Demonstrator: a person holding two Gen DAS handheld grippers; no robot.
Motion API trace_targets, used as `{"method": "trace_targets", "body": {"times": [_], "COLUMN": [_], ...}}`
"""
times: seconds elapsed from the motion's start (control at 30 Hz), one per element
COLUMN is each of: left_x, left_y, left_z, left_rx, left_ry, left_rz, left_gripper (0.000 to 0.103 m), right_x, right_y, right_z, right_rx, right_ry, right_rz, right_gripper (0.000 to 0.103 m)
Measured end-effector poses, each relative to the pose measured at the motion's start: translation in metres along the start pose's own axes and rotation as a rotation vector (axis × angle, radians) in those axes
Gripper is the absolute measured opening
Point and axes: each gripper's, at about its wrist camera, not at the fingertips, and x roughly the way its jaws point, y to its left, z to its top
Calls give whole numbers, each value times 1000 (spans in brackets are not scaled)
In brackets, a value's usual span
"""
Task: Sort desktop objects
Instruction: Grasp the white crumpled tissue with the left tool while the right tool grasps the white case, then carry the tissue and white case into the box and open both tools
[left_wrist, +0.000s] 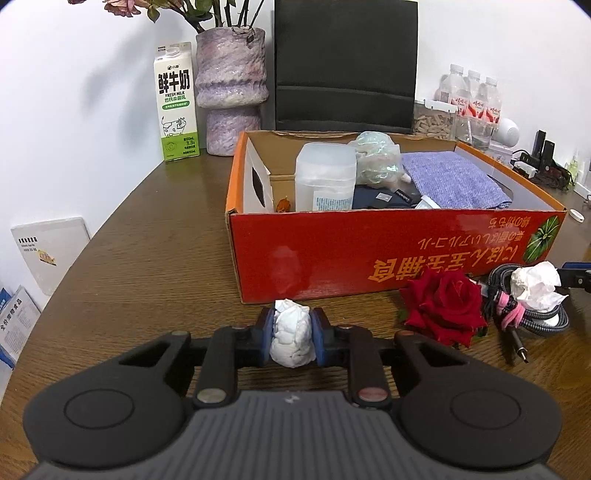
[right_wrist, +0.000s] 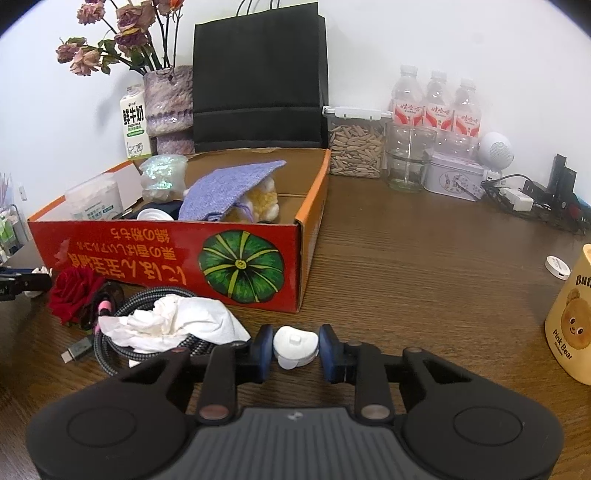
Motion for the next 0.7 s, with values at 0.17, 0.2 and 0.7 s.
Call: {"method": "trace_targets", "body": {"times": [0.17, 0.2, 0.7], "left_x": [-3, -4, -28], "left_y": [0, 0, -11], "left_z": [-2, -2, -1], "left_rx": [-1, -1, 13], "left_ry": [-8, -11, -99], "left_rz": [7, 7, 1], "left_gripper": [22, 22, 22], "right_x": [-5, -6, -28], "right_y": [1, 2, 20], "right_z": [0, 0, 5], "right_rx": [1, 1, 6], "right_ry": [-18, -23, -110], "right_rz": [-5, -5, 18], "right_gripper": [26, 26, 26]}}
